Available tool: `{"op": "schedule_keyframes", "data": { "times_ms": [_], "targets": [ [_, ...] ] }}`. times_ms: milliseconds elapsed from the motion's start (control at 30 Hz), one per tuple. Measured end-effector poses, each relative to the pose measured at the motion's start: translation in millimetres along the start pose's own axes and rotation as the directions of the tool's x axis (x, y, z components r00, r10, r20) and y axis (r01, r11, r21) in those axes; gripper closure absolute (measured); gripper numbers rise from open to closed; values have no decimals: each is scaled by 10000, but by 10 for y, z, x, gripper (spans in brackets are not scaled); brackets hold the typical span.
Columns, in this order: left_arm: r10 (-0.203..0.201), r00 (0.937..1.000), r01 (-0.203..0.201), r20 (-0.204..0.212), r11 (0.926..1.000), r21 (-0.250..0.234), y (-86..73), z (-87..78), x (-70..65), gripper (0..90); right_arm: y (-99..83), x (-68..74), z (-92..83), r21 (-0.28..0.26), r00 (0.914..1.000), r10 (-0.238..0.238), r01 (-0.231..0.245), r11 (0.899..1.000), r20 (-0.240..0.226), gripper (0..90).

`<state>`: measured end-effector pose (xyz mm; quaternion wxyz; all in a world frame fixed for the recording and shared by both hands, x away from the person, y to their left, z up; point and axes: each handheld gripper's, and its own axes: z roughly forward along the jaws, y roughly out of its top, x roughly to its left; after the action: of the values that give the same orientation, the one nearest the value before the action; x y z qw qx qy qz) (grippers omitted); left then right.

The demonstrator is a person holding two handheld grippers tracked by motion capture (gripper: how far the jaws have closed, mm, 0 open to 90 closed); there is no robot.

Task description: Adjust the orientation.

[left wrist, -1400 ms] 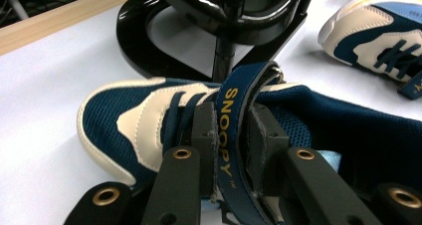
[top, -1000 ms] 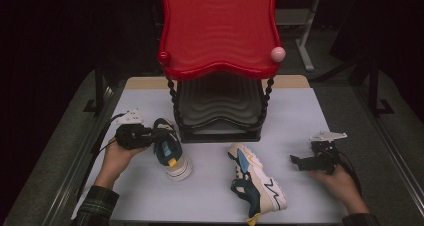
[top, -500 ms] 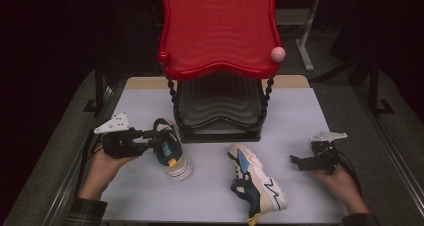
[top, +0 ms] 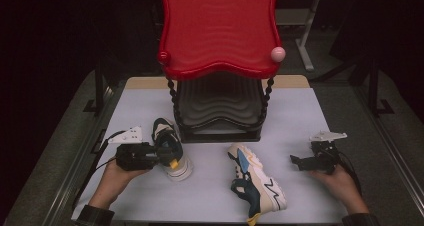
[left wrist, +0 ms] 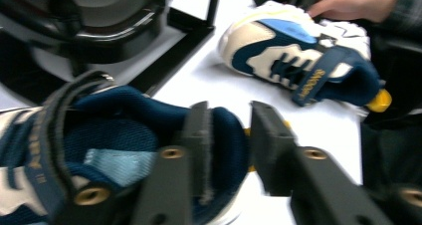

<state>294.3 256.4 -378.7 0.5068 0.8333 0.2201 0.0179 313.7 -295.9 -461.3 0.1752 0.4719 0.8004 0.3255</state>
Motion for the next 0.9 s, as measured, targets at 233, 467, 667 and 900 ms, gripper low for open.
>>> {"op": "schedule_keyframes", "data": {
  "times_ms": [233, 467, 667, 900],
  "targets": [
    [40, 9999, -37, -160, 9998, 198, 15, -111, -20, 823, 0, 0, 0, 0, 10000, -2, 2, 10000, 1, 13],
    [157, 9989, -136, -436, 9987, 483, -67, -373, -82, 831, 0, 0, 1, 0, 10000, 5, -5, 10000, -1, 13],
    [59, 9992, -32, -394, 9977, 676, -167, -476, -138, 828, 0, 0, 1, 1, 10000, 3, -3, 10000, 0, 13],
    [-78, 9998, 83, -165, 9995, 317, -181, -481, -143, 801, 0, 0, 1, 1, 10000, 2, -2, 10000, -1, 13]
  ]
}}
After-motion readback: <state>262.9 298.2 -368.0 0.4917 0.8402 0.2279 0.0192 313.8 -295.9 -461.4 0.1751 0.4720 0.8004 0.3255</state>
